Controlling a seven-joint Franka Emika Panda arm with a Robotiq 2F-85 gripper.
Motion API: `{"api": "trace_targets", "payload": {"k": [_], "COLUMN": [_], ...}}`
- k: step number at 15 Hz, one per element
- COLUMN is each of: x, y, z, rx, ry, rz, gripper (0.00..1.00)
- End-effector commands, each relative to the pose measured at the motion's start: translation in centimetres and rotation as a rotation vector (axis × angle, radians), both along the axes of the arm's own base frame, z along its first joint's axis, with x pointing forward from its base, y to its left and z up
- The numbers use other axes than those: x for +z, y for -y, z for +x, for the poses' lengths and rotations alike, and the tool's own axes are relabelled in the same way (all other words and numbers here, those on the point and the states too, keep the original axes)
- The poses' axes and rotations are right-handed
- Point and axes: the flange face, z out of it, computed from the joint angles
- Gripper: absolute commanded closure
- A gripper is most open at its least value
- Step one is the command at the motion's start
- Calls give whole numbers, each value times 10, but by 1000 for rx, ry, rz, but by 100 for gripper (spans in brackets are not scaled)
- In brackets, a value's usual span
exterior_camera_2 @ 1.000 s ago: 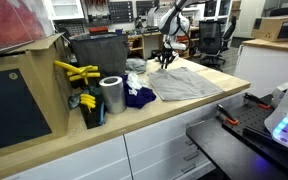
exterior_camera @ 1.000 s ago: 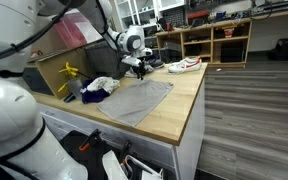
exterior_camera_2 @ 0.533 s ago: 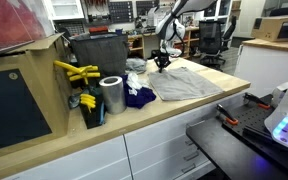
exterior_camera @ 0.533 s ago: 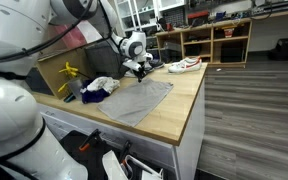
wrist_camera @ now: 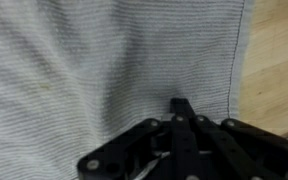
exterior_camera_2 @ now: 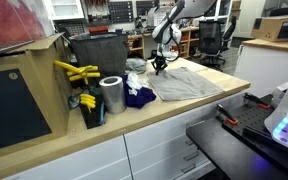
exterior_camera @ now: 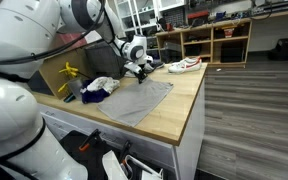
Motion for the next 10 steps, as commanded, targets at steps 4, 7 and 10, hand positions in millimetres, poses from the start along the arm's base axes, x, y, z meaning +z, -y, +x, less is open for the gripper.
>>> {"api": "trace_targets", "payload": {"k": [4, 7, 10], "x": [-13, -12, -12], "y": [-13, -22, -29], "z": [11, 12, 11], "rx": [-10, 4, 3], "ry": [-39, -68, -92], "rz": [77, 138, 180], "gripper": [100, 100, 100]}}
